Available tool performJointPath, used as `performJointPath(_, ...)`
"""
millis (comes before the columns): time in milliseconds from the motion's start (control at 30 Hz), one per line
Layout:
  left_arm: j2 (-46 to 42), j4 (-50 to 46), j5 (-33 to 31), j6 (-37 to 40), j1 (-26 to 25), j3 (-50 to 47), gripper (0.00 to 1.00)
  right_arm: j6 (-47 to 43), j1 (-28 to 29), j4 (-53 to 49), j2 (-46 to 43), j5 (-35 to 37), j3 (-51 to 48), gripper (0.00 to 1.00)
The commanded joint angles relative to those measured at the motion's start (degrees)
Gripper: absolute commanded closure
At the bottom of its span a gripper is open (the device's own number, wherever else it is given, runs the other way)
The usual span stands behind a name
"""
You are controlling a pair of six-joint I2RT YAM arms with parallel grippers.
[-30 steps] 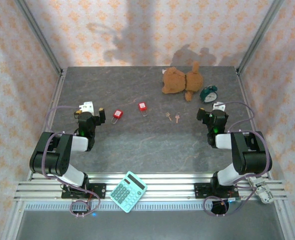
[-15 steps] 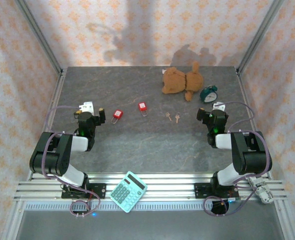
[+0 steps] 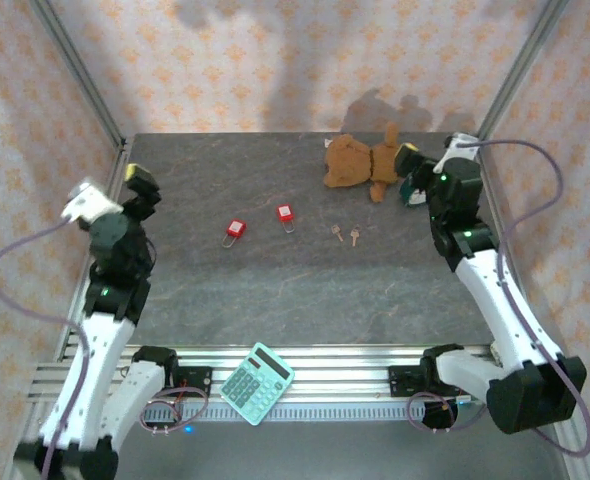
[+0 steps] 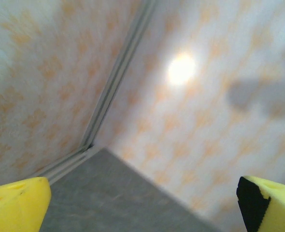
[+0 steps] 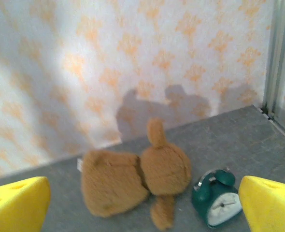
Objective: Unlock with the key
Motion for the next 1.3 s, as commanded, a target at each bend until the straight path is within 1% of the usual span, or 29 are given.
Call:
performJointPath(0, -7.59, -10.53, -1.76, -13.90, 1.55, -7.11, 0.00, 16.78, -2.24, -13.79, 1.18, -1.03, -3.92, 0.01)
performJointPath(33, -9.11, -8.45, 1.28, -12.60, 1.80, -8.58, 0.00, 16.64, -2.75, -12.28, 1.64, -4.46, -5.58, 0.01)
performJointPath(67, -9.72, -10.08, 2.45, -12.92, 1.83, -8.39, 0.00, 16.04, -2.70, -10.15, 2.67, -8.30, -6.77, 0.01)
performJointPath(100, -9.16, -13.44, 2.69, -13.61, 1.96, -7.13, 0.00, 15.39, -2.40, -8.75, 4.45, -11.82, -7.45, 0.01)
performJointPath(167, -6.11, -22.17, 2.03, -13.71, 1.81, -3.27, 0.00, 12.49, -0.08, -7.36, 8.49, -15.53, -7.50, 0.01)
performJointPath(233, -1.57, -27.86, 2.46, -12.41, 1.78, -0.15, 0.02, 10.62, 3.80, -6.84, 11.41, -11.44, -7.75, 0.03)
performJointPath(267, 1.11, -29.50, 3.95, -11.08, 1.83, 1.06, 0.05, 10.24, 5.28, -5.85, 12.39, -10.31, -8.13, 0.03)
performJointPath(300, 3.43, -30.06, 6.39, -9.64, 1.82, 1.78, 0.08, 10.61, 6.15, -4.57, 13.41, -10.01, -8.63, 0.03)
performJointPath(367, 10.47, -30.62, 13.55, -5.44, 1.66, 3.83, 0.16, 11.52, 7.49, -1.11, 15.94, -9.95, -9.82, 0.05)
performJointPath(400, 13.86, -32.27, 14.98, -4.95, 1.31, 5.32, 0.18, 11.39, 8.12, -0.98, 17.15, -8.59, -9.89, 0.07)
performJointPath(433, 17.87, -34.19, 15.50, -4.79, 0.56, 7.19, 0.20, 11.46, 8.83, -1.93, 18.52, -6.83, -9.61, 0.07)
performJointPath(467, 22.10, -35.54, 15.50, -4.79, -0.57, 8.79, 0.21, 11.30, 9.17, -2.22, 19.37, -6.63, -9.86, 0.08)
performJointPath(600, 35.43, -36.95, 16.20, 0.00, -7.27, 14.82, 0.24, 12.60, 10.66, -2.81, 19.39, -4.74, -11.50, 0.11)
performJointPath(667, 42.93, -38.58, 17.71, 3.04, -10.01, 19.01, 0.26, 13.69, 11.49, -1.66, 19.19, -3.65, -13.33, 0.12)
performJointPath(733, 50.51, -41.46, 19.86, 5.11, -11.08, 23.11, 0.31, 14.17, 12.03, -1.01, 19.99, -3.45, -14.26, 0.13)
performJointPath(800, 56.36, -43.25, 20.64, 6.24, -12.08, 25.62, 0.33, 14.70, 12.33, -2.09, 20.67, -4.42, -13.51, 0.14)
performJointPath(867, 59.88, -43.63, 20.86, 7.31, -13.22, 27.69, 0.33, 14.43, 13.00, -1.71, 20.09, -4.56, -13.39, 0.14)
performJointPath(1000, 65.55, -43.65, 24.38, 8.63, -13.83, 32.68, 0.32, 14.39, 13.92, -0.54, 19.84, -3.78, -14.18, 0.14)
performJointPath(1133, 70.79, -45.92, 24.23, 9.88, -13.80, 38.21, 0.33, 14.59, 13.84, -0.65, 20.49, -3.95, -13.82, 0.14)
performJointPath(1267, 75.17, -46.81, 23.73, 11.48, -13.81, 41.13, 0.33, 14.68, 13.84, -0.78, 20.51, -3.41, -13.92, 0.14)
